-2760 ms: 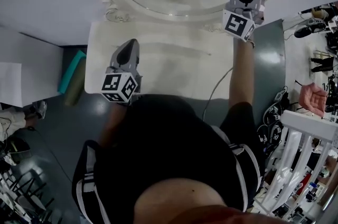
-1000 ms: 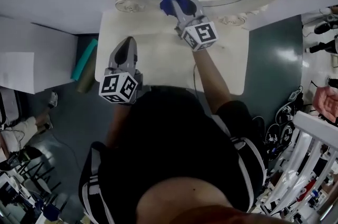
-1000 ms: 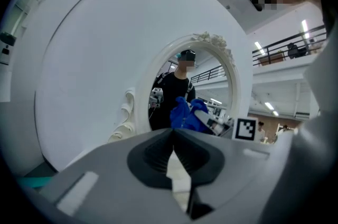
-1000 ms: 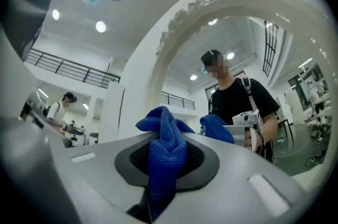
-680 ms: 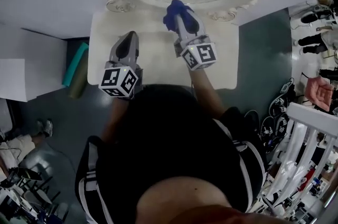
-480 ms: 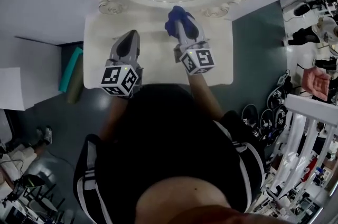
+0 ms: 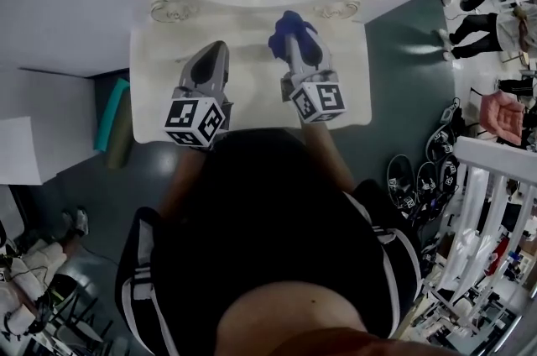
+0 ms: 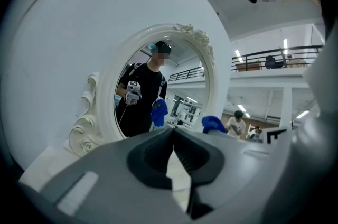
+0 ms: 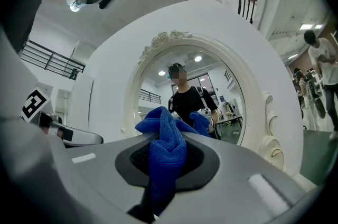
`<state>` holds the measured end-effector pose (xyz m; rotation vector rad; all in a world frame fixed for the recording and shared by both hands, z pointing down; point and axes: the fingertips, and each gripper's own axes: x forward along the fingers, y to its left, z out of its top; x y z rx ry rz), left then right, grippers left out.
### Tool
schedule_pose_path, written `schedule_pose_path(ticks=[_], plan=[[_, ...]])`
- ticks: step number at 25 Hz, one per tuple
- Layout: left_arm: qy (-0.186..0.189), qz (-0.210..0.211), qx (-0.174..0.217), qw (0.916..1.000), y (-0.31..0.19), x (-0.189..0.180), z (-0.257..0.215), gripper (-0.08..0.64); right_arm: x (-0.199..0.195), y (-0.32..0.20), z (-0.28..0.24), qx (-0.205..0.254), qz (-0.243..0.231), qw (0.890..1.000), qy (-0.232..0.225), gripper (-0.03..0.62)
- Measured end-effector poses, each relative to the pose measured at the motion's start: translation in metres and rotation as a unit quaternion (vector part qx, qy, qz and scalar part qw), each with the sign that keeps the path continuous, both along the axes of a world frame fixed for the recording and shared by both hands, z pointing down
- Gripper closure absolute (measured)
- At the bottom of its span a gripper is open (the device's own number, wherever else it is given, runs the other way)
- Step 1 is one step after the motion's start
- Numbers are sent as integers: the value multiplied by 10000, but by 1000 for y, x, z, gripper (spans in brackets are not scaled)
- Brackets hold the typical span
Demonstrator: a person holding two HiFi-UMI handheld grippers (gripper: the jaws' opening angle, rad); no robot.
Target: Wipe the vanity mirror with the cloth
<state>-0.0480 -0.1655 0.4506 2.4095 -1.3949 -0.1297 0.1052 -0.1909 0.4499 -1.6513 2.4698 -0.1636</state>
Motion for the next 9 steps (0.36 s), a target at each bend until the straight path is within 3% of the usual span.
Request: schedule_pose_path(ticks=[9], plan=[[-6, 51, 17, 10000, -2, 4, -1, 551, 1, 1, -6, 89, 85, 9999, 10, 545]])
